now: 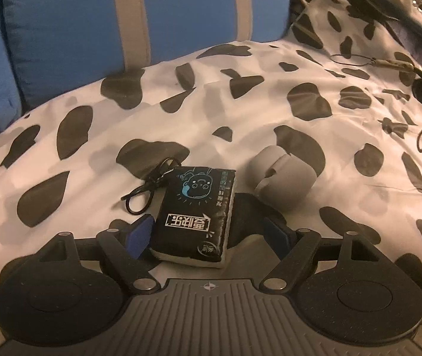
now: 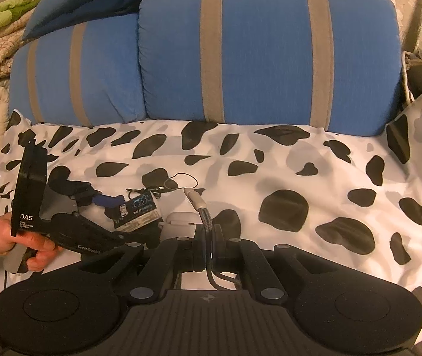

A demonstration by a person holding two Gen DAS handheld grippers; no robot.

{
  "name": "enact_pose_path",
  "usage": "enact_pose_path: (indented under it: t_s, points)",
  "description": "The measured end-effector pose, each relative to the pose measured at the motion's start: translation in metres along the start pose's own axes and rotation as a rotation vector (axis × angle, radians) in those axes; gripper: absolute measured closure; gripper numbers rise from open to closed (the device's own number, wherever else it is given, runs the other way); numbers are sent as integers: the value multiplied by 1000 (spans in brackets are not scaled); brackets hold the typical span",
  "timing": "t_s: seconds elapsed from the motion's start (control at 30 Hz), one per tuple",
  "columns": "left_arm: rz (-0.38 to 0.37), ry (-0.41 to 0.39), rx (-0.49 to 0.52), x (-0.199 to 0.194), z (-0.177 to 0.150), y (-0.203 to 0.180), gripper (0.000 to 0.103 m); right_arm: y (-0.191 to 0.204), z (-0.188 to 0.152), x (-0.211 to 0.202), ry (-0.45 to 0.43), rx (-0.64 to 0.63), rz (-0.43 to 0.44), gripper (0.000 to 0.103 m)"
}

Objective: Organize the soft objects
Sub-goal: 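Close the left tool on the black pack while the right tool holds the grey cable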

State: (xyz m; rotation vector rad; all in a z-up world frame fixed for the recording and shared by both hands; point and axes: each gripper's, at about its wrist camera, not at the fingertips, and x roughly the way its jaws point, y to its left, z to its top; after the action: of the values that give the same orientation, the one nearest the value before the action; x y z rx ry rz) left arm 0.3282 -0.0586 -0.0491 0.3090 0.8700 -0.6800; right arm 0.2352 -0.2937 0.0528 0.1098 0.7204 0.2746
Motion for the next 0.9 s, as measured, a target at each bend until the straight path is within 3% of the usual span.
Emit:
enact_pose_path:
  t_s: [0.1,0.13,0.17,0.2,0.27,0.47,0.9]
  points:
    - [0,5,-63,4,0,6,24,-1,-1,2,8,-1,-3,97]
    - [3,-3,-75,5,-1,7,29,0,-1,3,10,-3,-2,97]
    - [4,-8,-80,5,-1,7,42,0,-1,3,12,-5,-3,97]
    - [17,-9,-81,4,0,7,49,0,-2,4,14,-5,-3,97]
    - [14,-6,-88,2,2,6,53,1,-2,5,19,-9,-9,97]
    - [50,13,-113,-6,5,-4,55,4,-7,9,35,-26,-38,97]
    - [176,-85,-214,-75,9,-24,55,11,-22,-5,-2,-50,-133,97]
